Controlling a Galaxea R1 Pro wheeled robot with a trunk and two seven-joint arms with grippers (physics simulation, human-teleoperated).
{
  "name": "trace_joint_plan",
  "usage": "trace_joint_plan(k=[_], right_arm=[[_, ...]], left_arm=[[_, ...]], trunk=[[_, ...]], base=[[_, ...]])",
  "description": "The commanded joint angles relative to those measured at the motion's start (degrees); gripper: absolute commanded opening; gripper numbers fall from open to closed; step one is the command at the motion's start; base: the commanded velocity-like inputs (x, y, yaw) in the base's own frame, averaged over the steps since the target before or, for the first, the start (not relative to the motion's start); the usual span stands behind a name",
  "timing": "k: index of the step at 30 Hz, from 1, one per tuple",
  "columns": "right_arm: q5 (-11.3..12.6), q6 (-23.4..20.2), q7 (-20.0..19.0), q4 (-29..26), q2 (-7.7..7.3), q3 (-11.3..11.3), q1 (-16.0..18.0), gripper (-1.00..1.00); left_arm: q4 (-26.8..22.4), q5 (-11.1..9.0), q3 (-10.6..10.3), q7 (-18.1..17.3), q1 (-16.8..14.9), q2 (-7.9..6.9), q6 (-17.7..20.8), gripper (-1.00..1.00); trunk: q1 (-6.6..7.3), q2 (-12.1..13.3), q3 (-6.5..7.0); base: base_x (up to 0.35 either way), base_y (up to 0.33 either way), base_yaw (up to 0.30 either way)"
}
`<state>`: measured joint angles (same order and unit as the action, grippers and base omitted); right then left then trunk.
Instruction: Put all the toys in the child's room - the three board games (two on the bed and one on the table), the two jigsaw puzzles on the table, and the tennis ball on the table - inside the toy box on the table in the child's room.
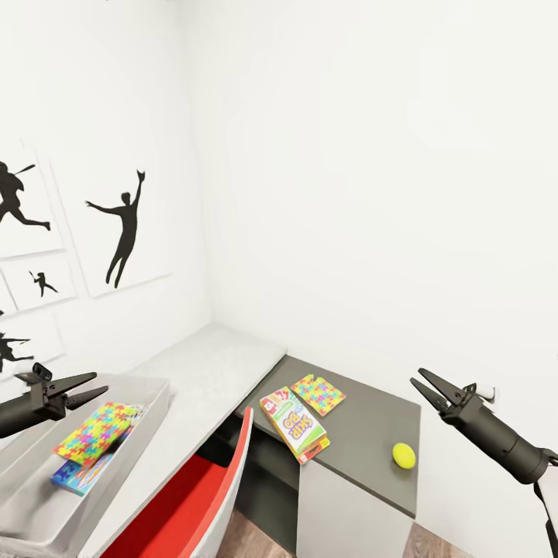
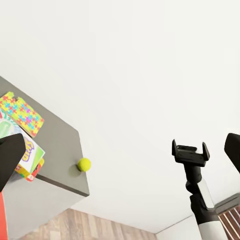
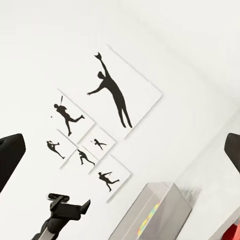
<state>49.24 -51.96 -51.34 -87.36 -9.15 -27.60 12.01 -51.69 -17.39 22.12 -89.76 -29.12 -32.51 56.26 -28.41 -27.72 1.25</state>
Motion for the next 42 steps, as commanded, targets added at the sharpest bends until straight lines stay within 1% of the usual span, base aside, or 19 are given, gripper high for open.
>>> trace_joint_plan(k=[1,12,21,29,37,42], right_arm=[[-0.02,-0.25,-0.16,-0.02,0.0,-0.06,0.03,1.0],[-0.02,-0.25,-0.15,-0.08,0.0,0.0,0.03,1.0],[0.0,-0.56,0.17,-0.35,-0.04,0.0,0.03,1.0],[0.41,-1.08,0.23,-0.39,-0.51,-0.07,0.05,1.0],[0.65,-1.21,0.24,-0.04,-0.84,-0.16,0.06,1.0],[0.61,-1.21,0.2,-0.08,-0.87,-0.17,0.05,1.0]], left_arm=[[0.01,0.07,-0.02,-0.24,0.0,-0.01,0.61,1.0],[0.01,0.08,-0.05,-0.24,-0.03,-0.01,0.61,1.0],[-0.06,0.08,-0.09,-0.24,-0.03,0.05,0.54,1.0],[-0.08,0.08,-0.09,-0.24,-0.04,-0.01,0.52,1.0],[-0.08,0.08,-0.1,-0.24,-0.02,0.06,0.52,1.0],[-0.2,0.08,-0.16,-0.24,-0.05,0.01,0.52,1.0]], trunk=[[0.21,0.39,0.16],[2.63,4.8,2.14],[2.63,4.8,2.14],[2.63,4.8,2.11],[2.63,4.8,1.5],[2.63,4.8,1.04]], base=[[-0.026,0.0,0.0],[-0.006,0.0,0.0],[0.0,0.0,0.0],[0.0,0.0,0.0],[-0.013,0.0,-0.014],[-0.212,0.029,-0.096]])
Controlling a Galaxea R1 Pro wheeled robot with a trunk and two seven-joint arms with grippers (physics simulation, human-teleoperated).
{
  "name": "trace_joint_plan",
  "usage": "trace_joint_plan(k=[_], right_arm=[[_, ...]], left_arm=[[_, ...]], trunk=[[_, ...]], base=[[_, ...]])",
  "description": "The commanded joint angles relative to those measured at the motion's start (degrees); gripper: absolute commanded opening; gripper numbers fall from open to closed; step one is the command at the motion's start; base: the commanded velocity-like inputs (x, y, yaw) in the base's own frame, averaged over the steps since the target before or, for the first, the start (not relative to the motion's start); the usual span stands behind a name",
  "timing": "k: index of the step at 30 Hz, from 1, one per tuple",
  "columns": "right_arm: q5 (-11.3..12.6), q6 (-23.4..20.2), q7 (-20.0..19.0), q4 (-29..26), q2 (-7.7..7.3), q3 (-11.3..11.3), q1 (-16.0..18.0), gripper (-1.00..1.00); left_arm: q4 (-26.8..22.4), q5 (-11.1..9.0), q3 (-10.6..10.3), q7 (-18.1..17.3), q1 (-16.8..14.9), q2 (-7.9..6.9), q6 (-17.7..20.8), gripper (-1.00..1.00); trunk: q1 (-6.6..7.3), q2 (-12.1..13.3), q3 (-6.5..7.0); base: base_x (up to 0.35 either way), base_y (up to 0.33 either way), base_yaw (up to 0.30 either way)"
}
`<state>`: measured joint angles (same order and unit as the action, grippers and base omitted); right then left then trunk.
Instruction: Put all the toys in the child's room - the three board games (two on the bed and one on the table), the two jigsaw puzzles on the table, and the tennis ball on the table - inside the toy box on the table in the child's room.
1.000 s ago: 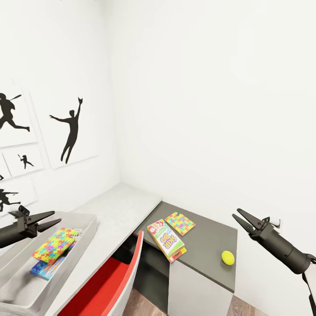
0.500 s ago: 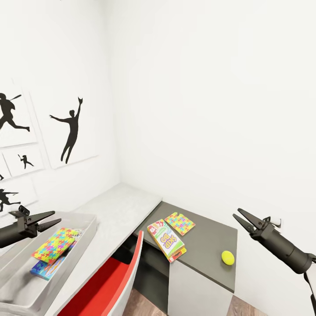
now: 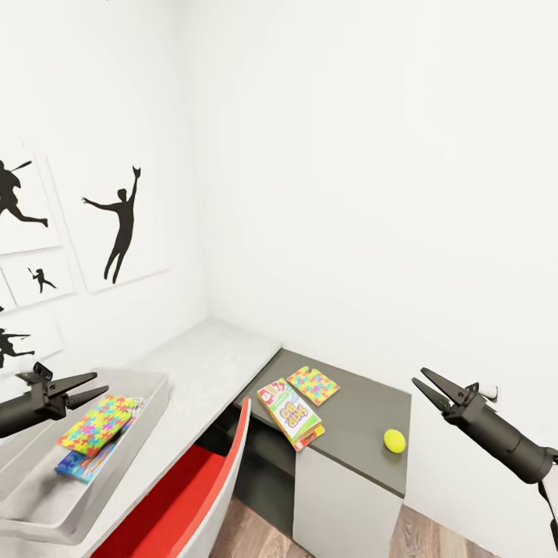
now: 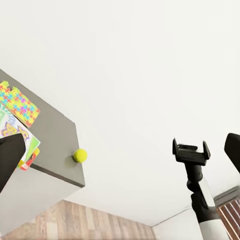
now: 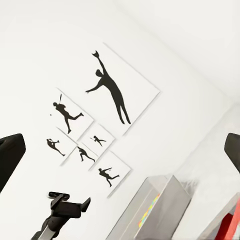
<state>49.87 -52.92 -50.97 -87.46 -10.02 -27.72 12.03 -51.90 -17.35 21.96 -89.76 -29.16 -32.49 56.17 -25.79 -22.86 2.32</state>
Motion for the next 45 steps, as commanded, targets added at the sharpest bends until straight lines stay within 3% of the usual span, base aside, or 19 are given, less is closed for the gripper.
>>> trace_joint_plan(k=[1,21,45], right_arm=[[-0.03,-0.25,-0.17,0.02,0.0,-0.05,0.04,1.0],[-0.02,0.13,-0.48,0.24,0.08,-0.35,0.02,1.0],[-0.1,0.35,-0.62,0.54,-0.01,-0.49,0.03,1.0]], left_arm=[[-0.19,0.04,-0.06,-0.24,0.01,0.01,0.61,1.0],[-1.69,0.04,-0.16,-0.24,0.07,0.06,0.61,1.0],[-1.81,0.04,-0.08,-0.24,0.07,0.11,0.55,1.0]], trunk=[[0.01,-0.06,-0.12],[0.01,-0.06,-0.8],[0.01,-0.06,-0.8]], base=[[-0.185,0.02,-0.129],[-0.024,0.003,-0.08],[0.0,0.0,-0.268]])
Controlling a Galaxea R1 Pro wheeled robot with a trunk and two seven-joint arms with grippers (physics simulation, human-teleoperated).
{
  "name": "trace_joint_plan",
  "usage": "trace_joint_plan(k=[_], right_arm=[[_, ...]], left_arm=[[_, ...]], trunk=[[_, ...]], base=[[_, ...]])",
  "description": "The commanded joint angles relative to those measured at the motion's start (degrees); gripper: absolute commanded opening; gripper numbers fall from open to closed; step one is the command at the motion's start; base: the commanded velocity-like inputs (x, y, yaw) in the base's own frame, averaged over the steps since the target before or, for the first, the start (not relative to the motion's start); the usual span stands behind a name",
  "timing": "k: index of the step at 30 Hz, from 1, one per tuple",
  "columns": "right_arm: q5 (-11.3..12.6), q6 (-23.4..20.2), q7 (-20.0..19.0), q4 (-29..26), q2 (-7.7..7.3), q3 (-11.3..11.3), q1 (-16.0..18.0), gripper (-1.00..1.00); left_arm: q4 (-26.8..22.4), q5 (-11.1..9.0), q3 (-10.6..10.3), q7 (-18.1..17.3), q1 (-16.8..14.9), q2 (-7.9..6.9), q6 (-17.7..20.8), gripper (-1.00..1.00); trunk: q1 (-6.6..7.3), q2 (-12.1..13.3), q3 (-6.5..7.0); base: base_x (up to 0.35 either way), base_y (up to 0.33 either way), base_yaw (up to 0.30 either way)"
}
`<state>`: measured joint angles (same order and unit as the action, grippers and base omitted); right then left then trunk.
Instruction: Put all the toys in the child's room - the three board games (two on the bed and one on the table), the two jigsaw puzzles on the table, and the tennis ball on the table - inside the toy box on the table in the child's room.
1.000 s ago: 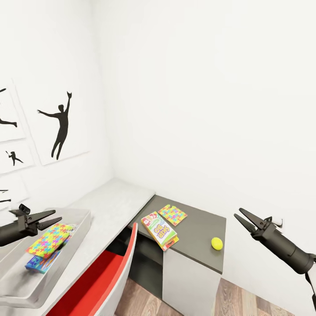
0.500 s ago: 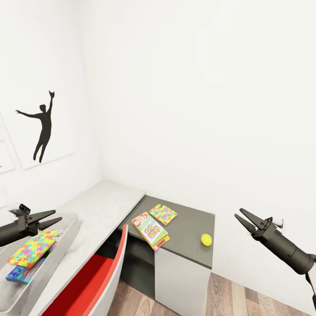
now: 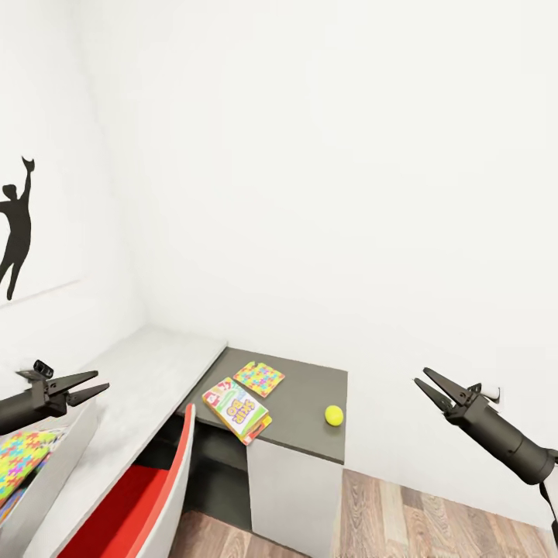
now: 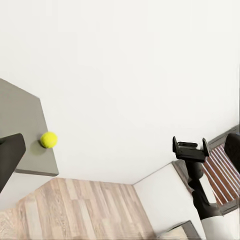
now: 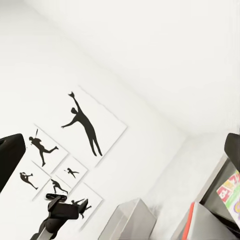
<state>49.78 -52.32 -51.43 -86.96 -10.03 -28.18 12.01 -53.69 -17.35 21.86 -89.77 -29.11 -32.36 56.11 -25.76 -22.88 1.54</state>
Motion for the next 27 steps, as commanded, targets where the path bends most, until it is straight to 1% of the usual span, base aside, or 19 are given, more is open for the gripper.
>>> trace_joint_plan(k=[1,4,7,21,27], right_arm=[[-0.02,-0.25,-0.16,0.03,0.01,-0.03,0.04,1.0],[-0.11,-0.18,-0.16,0.03,0.01,-0.03,0.06,1.0],[-0.23,-0.16,-0.16,0.03,0.01,-0.03,0.04,1.0],[-0.35,-0.07,-0.08,0.03,0.02,-0.03,0.04,1.0],[-0.38,-0.06,-0.07,0.03,0.02,-0.03,0.03,1.0]], left_arm=[[-0.01,0.03,0.02,-0.23,0.01,-0.01,0.55,1.0],[-0.01,0.03,0.05,-0.23,0.01,0.0,0.4,1.0],[-0.01,0.06,0.08,-0.23,0.01,0.01,0.31,1.0],[-0.01,0.12,0.02,-0.23,0.01,0.09,0.15,1.0],[-0.01,0.12,0.02,-0.23,0.01,0.1,0.14,1.0]], trunk=[[-0.02,-0.04,-0.02],[-0.02,-0.04,-0.02],[-0.02,-0.04,-0.02],[-0.02,-0.04,-0.02],[-0.02,-0.04,-0.02]], base=[[0.0,0.0,-0.281],[0.0,-0.034,-0.281],[0.0,-0.162,-0.281],[0.001,-0.274,-0.281],[0.051,-0.089,-0.281]])
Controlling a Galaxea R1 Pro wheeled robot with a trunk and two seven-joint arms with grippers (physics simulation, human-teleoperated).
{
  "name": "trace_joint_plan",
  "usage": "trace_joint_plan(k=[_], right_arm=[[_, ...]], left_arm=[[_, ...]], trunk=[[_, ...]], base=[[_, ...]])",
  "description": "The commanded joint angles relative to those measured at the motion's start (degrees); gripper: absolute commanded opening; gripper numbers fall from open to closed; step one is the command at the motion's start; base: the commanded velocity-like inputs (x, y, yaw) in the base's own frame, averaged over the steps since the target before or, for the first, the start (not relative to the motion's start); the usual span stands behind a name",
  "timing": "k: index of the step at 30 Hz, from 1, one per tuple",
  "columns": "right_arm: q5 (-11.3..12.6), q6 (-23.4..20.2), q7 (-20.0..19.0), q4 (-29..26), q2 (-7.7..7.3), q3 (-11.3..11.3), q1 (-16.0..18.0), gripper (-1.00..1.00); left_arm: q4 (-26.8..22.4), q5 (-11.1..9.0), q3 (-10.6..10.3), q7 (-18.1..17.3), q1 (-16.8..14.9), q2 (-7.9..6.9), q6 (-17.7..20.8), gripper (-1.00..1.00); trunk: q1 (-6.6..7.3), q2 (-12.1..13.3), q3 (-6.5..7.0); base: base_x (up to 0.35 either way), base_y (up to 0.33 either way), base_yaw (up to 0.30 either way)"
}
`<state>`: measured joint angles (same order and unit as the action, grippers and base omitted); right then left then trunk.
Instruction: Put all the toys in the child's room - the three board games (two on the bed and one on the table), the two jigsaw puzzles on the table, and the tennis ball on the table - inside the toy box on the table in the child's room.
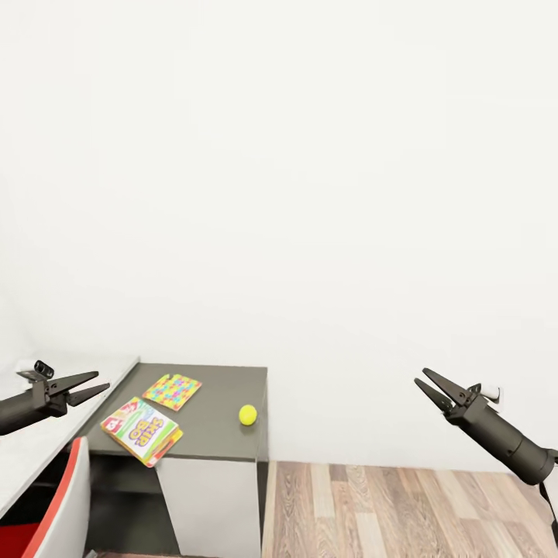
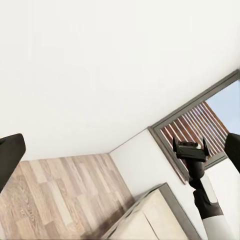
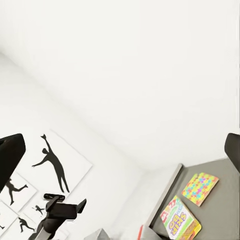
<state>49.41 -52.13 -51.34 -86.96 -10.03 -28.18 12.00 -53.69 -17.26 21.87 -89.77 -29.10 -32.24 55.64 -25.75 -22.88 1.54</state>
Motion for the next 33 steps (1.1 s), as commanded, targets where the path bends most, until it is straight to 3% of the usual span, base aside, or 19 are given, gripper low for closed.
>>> trace_joint_plan(k=[1,14,23,33], right_arm=[[-0.01,-0.23,-0.16,0.03,0.01,-0.03,0.04,1.0],[-0.01,-0.13,-0.09,0.09,0.01,-0.03,0.04,1.0],[-0.17,0.0,-0.03,0.06,0.03,-0.03,0.05,1.0],[-0.21,-0.06,-0.07,0.04,0.01,-0.01,0.04,1.0]], left_arm=[[-0.01,0.03,0.01,-0.23,0.01,-0.02,0.61,1.0],[-0.01,0.29,0.01,-0.23,0.01,0.32,0.58,1.0],[0.01,0.55,-0.01,-0.23,0.01,0.44,0.59,1.0],[0.15,2.47,0.08,-0.23,0.01,0.51,0.61,1.0]], trunk=[[-0.03,-0.04,-0.02],[-0.03,-0.04,-0.02],[-0.03,-0.04,-0.02],[-0.03,-0.04,-0.02]], base=[[0.074,-0.023,-0.281],[0.145,-0.043,-0.199],[0.026,-0.011,0.118],[0.025,0.055,0.062]])
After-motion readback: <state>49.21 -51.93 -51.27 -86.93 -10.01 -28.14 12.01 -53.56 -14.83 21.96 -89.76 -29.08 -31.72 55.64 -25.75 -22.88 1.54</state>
